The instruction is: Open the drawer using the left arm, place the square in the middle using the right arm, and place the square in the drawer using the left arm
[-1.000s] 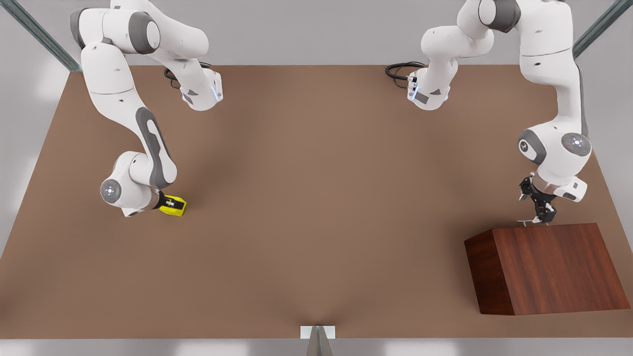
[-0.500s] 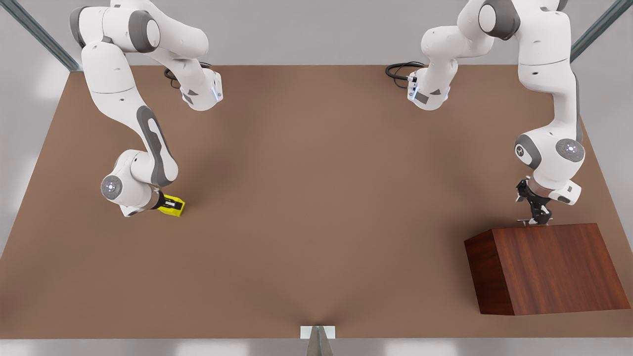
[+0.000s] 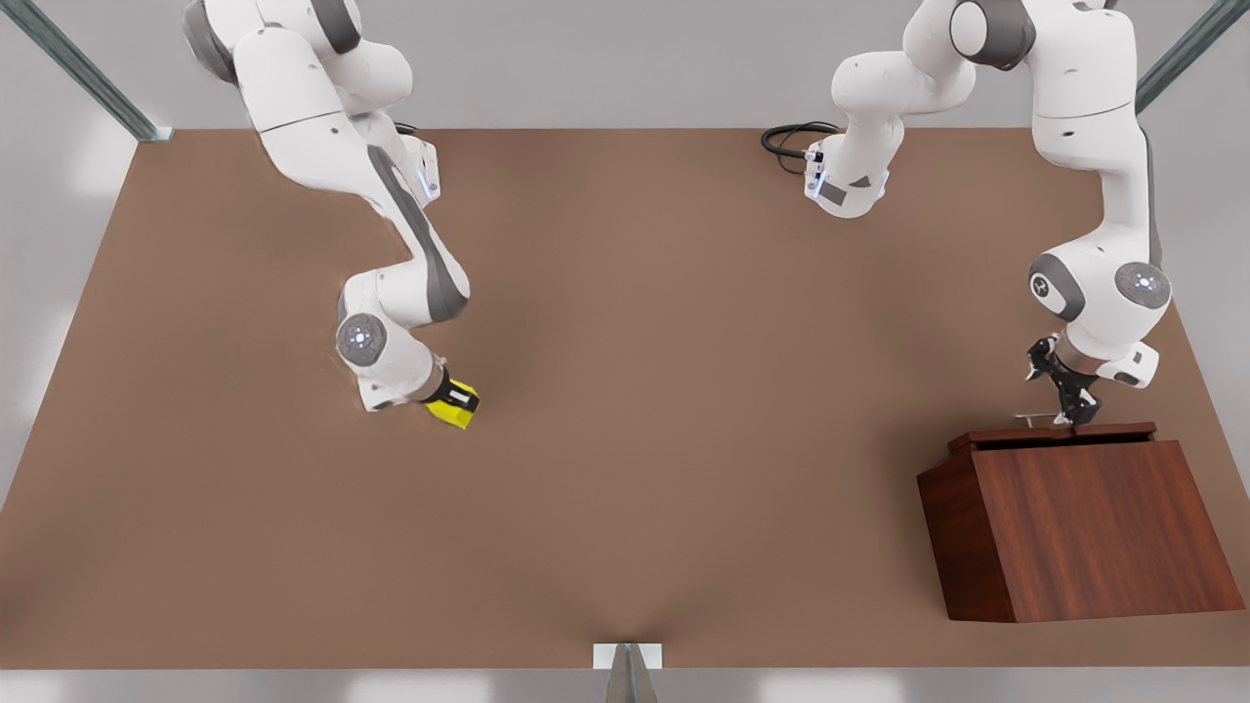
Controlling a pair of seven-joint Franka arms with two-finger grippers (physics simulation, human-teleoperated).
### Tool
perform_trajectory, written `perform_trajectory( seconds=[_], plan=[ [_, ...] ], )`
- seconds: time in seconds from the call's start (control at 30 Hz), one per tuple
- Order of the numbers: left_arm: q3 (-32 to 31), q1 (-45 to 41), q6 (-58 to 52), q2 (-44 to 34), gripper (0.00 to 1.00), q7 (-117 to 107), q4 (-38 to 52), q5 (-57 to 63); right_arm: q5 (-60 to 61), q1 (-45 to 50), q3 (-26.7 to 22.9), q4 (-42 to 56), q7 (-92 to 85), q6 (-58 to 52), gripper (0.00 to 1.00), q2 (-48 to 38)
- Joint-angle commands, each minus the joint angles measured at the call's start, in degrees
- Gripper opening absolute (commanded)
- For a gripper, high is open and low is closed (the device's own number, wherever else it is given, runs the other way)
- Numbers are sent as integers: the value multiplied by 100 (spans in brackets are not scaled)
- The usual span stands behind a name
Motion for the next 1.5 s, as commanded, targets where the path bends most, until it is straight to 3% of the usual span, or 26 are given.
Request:
perform_trajectory(
  seconds=[0.0, 0.1, 0.23, 0.3, 0.43, 0.47, 0.53, 0.6, 0.63, 0.73, 0.77, 0.83, 0.87, 0.9, 0.97, 1.03, 1.07, 1.13, 1.17, 1.23, 1.3, 1.47],
  plan=[
    [0, 1, -25, -28, 100, 0, -4, -16, 5, 172, -2, 109, 251, -15, 65, 45],
    [0, 1, -69, -160, 100, 0, -215, -16, 110, 1421, -11, 1489, 2334, 2, 66, 994],
    [18, 1, -95, -318, 100, 0, -399, -16, 31, 2335, -107, 3080, 4471, 99, 67, 2391],
    [53, -8, -192, -476, 100, 0, -470, -16, 40, 3056, -485, 4108, 5297, 151, 67, 3200],
    [62, -8, -262, -608, 100, 0, -584, -16, 22, 3065, -503, 3907, 5350, 292, 73, 3183],
    [114, -8, -236, -635, 100, 0, -680, -16, 40, 3056, -512, 3889, 5350, 292, 81, 3165],
    [141, -8, -263, -748, 100, 0, -821, -16, 75, 3074, -529, 3924, 5429, 310, 84, 3157],
    [176, -17, -271, -951, 100, -9, -1041, -16, 66, 3074, -538, 3924, 5500, 503, 100, 3183],
    [237, -26, -280, -1047, 100, -9, -1137, -16, 66, 3074, -538, 3915, 5508, 547, 100, 3183],
    [422, -122, -491, -1460, 100, -18, -1428, -16, 58, 3074, -564, 3880, 5412, 468, 100, 2990],
    [440, -122, -631, -1566, 100, -35, -1489, -16, 22, 3039, -670, 3697, 5333, 398, 100, 2472],
    [475, -219, -1262, -2039, 100, -53, -1507, 2, 31, 2733, -916, 2266, 3798, 380, 100, 1094],
    [510, -438, -2096, -2619, 100, -62, -1393, 46, 31, 2170, -907, 1526, 2454, 136, 100, 258],
    [492, -606, -2916, -2761, 100, -53, -814, 81, 31, 1624, -916, 1507, 1362, -989, 100, -226],
    [449, -1019, -3233, -2507, 100, 1219, -84, 81, -162, 447, -925, 1367, -475, -1588, 100, -886],
    [334, -1695, -3303, -1699, 100, 2697, 822, 11, -232, -555, -925, 1542, -3103, -2415, 100, -1018],
    [-166, -1924, -3391, -1207, 100, 2944, 1445, -7, -724, -793, -1082, 1595, -3676, -2633, 100, -1202],
    [-1124, -1942, -3954, -204, 100, 2962, 2799, 11, -936, -1056, -1285, 2667, -4080, -3935, 100, -957],
    [-1502, -1977, -4067, 103, 100, 2979, 3273, 72, -821, -1513, -1145, 2659, -4115, -3830, 100, -860],
    [-2205, -1986, -4789, 771, 100, 3901, 4259, 63, -936, -2472, -90, 2702, -4107, -3742, 100, -851],
    [-2706, -2152, -4798, 938, 100, 5034, 4241, 72, -936, -2516, -81, 3009, -4220, -3821, 100, -825],
    [-2716, -3181, -3981, 1422, 100, 7471, 4232, 116, -900, -2595, -99, 3230, -4318, -3838, 100, -825]
  ],
)
